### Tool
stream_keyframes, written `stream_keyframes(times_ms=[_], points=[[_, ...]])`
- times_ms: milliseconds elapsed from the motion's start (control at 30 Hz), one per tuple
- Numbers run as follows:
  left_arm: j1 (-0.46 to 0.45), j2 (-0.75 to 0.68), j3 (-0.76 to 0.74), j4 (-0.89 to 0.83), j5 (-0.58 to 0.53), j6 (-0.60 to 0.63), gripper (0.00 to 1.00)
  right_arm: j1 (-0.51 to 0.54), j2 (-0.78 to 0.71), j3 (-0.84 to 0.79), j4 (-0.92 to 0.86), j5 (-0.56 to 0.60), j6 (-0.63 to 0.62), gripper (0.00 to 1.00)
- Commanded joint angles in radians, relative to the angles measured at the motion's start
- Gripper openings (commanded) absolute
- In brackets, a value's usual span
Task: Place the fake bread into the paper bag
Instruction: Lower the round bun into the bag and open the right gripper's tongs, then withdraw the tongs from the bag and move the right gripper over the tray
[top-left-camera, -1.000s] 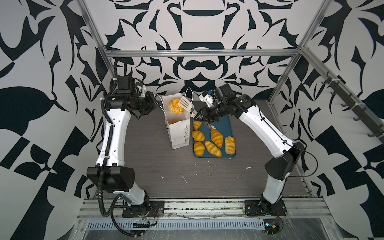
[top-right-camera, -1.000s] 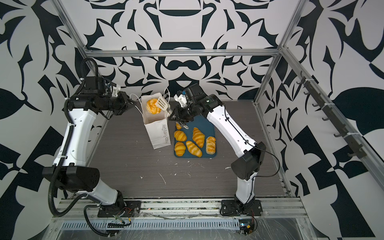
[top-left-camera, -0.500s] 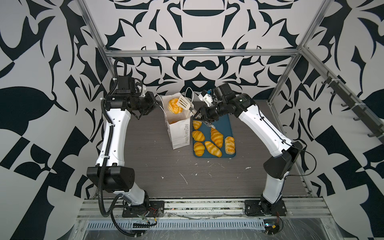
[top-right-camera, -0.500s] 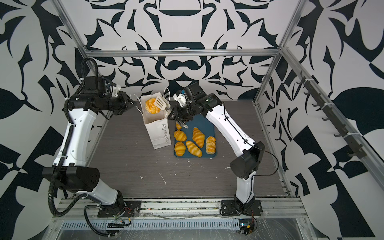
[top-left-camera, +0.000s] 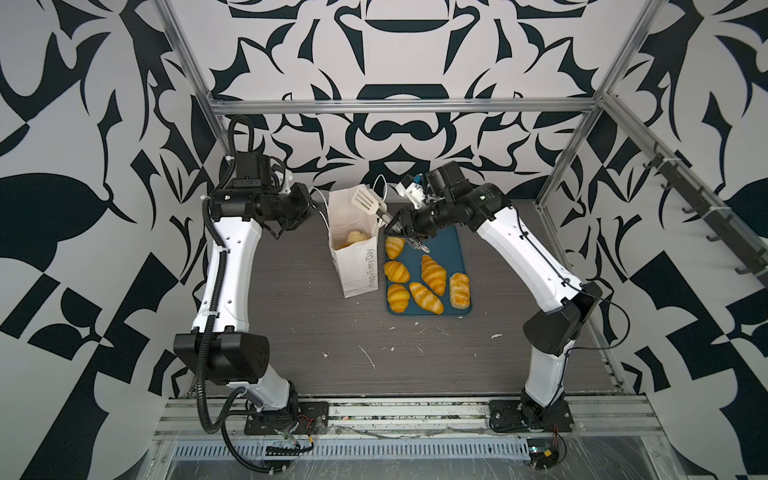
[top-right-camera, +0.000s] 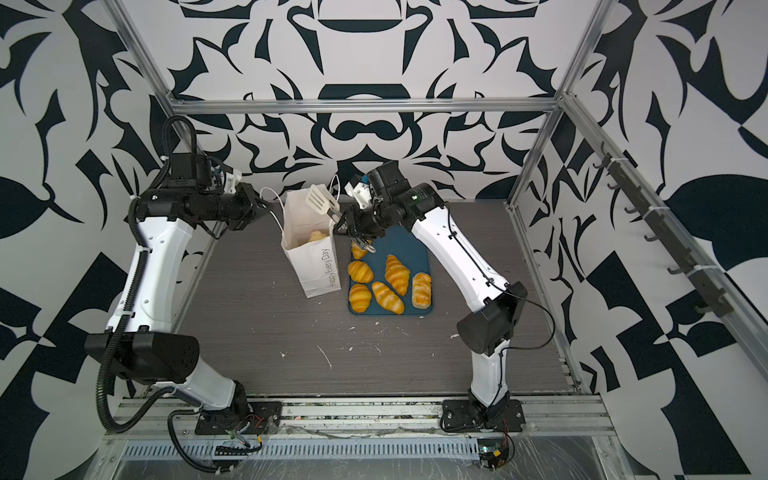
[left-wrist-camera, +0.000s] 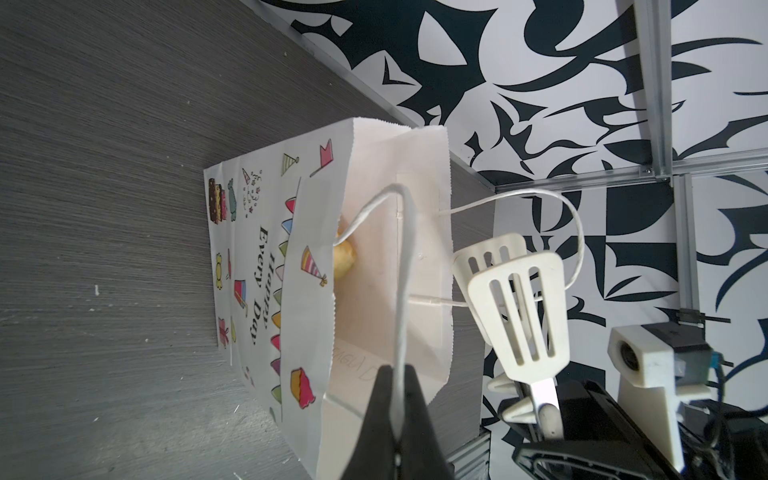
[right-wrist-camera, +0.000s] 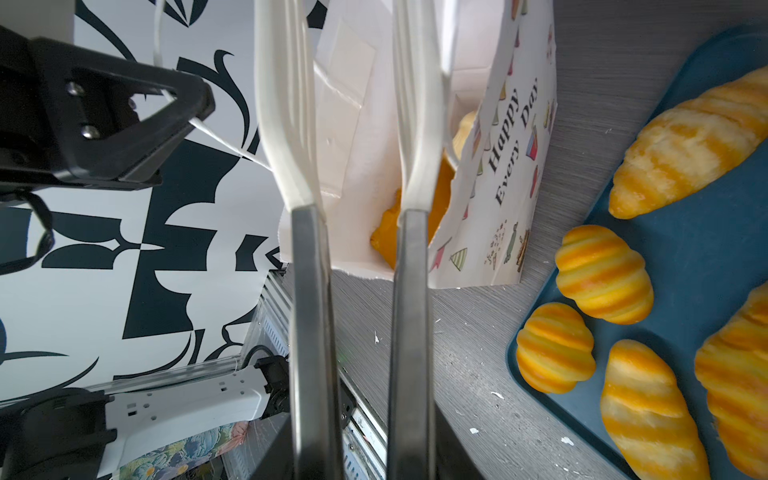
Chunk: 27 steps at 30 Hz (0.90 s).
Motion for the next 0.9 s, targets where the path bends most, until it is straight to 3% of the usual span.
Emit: stream_keyframes(times_ms=[0, 333, 867], points=[[-0.002, 0.014, 0.033, -0.010, 0.007, 0.003, 0.00, -0.002, -0.005, 0.092, 0.015, -0.018, -0.034, 0.37], [-0.002, 0.025, 0.047, -0.008, 0.007, -0.004, 0.00, -0.033, 0.064, 0.346, -0.101, -0.027, -0.064, 0.37], [-0.002, 0.018, 0.044, 0.013, 0.006, -0.011, 0.00, -0.174, -0.012, 0.268, 0.009, -0.093, 0.035, 0.36]])
